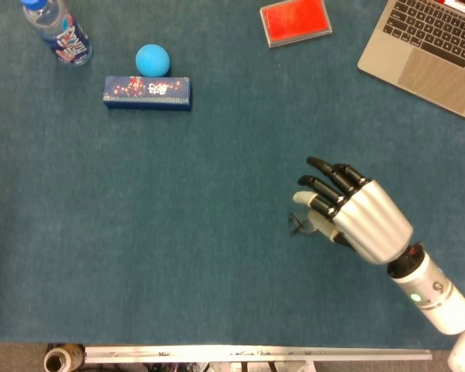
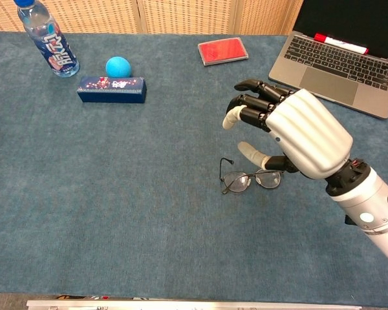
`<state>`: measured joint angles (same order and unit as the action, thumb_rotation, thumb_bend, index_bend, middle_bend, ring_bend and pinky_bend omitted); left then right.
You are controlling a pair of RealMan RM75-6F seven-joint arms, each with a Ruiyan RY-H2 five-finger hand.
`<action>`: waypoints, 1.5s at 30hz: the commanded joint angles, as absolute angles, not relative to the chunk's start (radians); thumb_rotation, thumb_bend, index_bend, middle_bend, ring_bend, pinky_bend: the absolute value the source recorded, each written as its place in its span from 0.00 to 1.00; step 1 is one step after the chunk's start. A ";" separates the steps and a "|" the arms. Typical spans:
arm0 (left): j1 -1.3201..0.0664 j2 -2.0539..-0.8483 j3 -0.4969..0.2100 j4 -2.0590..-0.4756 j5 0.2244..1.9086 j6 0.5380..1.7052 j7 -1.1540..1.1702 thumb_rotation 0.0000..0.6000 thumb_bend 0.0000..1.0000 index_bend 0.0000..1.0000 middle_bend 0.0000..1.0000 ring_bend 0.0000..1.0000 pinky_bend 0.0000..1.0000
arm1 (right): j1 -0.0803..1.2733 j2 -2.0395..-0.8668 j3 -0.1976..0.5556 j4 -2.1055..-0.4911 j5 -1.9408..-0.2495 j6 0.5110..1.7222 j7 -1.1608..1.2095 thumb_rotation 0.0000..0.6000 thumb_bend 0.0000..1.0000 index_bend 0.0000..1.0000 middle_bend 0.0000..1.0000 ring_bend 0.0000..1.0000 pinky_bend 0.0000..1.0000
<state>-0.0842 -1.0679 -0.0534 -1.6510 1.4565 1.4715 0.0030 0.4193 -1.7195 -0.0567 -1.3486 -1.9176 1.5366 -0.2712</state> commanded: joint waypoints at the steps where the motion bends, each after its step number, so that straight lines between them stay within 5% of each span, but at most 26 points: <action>1: -0.084 -1.067 -0.054 -1.651 1.456 1.472 0.001 1.00 0.00 0.64 0.50 0.35 0.55 | 0.426 -1.735 -0.057 -1.341 -1.926 1.525 -0.270 1.00 0.32 0.43 0.39 0.19 0.39; 20: -0.080 -1.058 -0.054 -1.654 1.462 1.480 -0.022 1.00 0.00 0.64 0.50 0.35 0.55 | 0.465 -1.833 -0.032 -1.273 -1.927 1.458 -0.279 1.00 0.32 0.43 0.39 0.19 0.39; 45: -0.083 -1.062 -0.051 -1.654 1.464 1.473 -0.007 1.00 0.00 0.64 0.50 0.35 0.55 | 0.439 -1.781 -0.022 -1.284 -1.893 1.476 -0.321 1.00 0.38 0.43 0.39 0.19 0.39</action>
